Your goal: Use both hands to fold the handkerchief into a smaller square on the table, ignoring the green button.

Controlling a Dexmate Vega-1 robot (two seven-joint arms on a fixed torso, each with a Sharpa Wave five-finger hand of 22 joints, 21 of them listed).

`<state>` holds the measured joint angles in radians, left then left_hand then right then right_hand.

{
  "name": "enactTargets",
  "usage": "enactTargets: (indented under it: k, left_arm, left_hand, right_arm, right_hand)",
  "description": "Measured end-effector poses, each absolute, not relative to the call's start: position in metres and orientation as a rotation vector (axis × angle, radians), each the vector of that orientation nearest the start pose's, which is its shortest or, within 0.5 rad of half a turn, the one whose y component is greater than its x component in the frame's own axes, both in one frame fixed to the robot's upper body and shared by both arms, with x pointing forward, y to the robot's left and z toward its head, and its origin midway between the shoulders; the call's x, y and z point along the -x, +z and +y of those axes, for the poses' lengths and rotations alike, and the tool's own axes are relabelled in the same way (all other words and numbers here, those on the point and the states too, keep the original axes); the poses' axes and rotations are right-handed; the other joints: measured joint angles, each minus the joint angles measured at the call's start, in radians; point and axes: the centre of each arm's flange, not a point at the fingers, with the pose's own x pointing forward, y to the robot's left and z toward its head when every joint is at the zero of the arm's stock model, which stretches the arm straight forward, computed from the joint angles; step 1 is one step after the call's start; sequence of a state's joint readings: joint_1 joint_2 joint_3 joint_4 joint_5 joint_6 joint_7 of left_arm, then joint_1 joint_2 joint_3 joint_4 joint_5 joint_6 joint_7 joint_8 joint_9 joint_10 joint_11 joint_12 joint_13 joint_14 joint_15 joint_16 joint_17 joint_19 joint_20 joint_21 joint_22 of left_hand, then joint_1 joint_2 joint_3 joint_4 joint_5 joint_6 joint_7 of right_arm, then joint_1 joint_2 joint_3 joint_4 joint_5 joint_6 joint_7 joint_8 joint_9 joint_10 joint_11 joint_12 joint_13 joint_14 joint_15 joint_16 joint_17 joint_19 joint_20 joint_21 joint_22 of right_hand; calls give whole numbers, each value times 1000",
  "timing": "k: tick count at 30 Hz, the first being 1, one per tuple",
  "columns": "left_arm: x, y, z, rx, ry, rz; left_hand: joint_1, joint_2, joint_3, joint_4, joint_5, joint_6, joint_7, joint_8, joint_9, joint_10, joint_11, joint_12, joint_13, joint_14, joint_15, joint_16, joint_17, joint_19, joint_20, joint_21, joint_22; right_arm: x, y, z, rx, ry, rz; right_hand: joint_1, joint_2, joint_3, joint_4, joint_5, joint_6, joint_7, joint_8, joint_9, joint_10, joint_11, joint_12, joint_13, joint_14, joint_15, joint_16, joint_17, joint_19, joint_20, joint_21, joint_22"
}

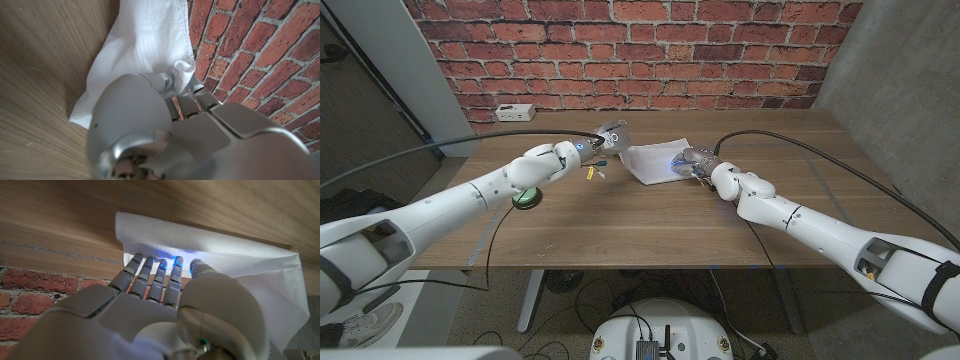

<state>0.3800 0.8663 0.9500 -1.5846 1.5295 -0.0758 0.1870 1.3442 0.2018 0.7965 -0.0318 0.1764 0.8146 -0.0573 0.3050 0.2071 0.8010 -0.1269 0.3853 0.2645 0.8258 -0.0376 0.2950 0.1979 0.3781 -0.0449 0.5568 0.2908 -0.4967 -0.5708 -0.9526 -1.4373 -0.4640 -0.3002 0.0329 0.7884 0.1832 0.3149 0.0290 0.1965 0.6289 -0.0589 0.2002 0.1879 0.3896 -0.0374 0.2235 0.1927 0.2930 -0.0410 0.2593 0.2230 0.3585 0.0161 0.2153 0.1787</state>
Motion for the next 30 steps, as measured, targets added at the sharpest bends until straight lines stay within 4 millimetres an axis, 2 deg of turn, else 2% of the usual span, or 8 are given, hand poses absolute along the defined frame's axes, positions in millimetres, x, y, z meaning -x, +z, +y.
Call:
enactTargets:
  k: [14, 30]
  left_arm:
    - [-618, 81, 166, 2873, -309, 1497]
    - [-621, 98, 151, 2688, -296, 1516]
  left_hand:
    - [0, 0, -3, 3, -7, -2, -13, -10, 0, -5, -5, -4, 7, 0, 0, -9, 0, -21, 4, 9, 0]
    - [0, 0, -10, 4, -8, -6, -16, -17, 5, -5, -5, -5, 12, 0, 0, -10, 0, -27, -2, 20, 4]
  right_arm:
    - [-672, -27, -138, 1438, 156, -443]
    - [-668, -30, -138, 1444, 163, -457]
  right_hand:
    - [0, 0, 3, -3, 0, 0, 0, 0, 1, 0, 0, 0, 0, 0, 0, 0, 0, 0, 0, 0, 1]
    - [-4, -4, 7, -7, 0, 5, 5, -1, 0, 3, 4, 0, 0, 0, 0, 0, 3, 0, 0, -1, 1]
